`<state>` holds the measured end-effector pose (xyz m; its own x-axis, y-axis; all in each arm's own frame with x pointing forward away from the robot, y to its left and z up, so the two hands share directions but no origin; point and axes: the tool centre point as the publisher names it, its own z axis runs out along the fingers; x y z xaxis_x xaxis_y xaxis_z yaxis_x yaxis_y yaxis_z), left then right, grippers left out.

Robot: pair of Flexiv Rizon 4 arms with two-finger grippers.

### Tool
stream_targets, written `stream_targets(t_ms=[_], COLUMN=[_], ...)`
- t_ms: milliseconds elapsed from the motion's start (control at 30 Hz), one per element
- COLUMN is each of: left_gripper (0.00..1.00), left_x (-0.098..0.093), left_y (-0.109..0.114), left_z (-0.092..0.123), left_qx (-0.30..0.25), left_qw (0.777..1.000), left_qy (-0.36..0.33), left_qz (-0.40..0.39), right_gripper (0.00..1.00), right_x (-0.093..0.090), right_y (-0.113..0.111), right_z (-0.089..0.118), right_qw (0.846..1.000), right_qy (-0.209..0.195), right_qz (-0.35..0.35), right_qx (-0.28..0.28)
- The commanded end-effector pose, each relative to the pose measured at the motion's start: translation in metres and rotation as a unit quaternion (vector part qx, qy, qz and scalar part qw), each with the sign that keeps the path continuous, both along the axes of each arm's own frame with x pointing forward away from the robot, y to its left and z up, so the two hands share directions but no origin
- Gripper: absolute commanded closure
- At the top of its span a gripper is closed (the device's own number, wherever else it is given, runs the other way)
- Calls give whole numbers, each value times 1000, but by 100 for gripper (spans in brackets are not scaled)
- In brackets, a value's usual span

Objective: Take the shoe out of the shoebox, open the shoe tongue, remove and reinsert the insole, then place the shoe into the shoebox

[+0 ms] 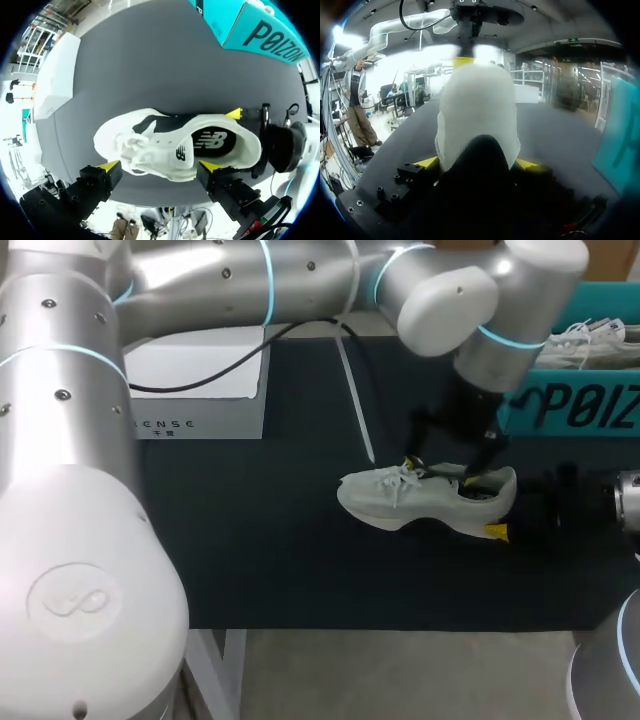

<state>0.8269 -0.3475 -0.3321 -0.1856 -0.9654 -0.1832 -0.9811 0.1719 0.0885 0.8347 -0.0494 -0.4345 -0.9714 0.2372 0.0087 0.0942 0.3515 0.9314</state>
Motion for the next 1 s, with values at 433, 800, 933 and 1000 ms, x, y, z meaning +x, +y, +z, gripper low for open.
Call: stream_targets(t_ms=[433, 800, 933, 1000], left_gripper=[66, 100, 100, 100], left_x=[3, 9, 8, 8], left_y=[-13, -13, -10, -8], left_z=[-19, -20, -17, -12], left_qx=[23, 39, 43, 43], left_qw=[1000, 999, 999, 999], left_qy=[-2, -9, -12, -14], left_qz=[-3, 4, 6, 8], right_gripper=[100, 100, 100, 100], right_x=[-1, -1, -1, -1], right_y=[1, 1, 1, 1], right_z=[-3, -3, -3, -3], right_qw=[1000, 1000, 1000, 1000], right_qy=[1, 1, 1, 1], right_qz=[0, 0, 0, 0], right_qx=[-1, -1, -1, -1])
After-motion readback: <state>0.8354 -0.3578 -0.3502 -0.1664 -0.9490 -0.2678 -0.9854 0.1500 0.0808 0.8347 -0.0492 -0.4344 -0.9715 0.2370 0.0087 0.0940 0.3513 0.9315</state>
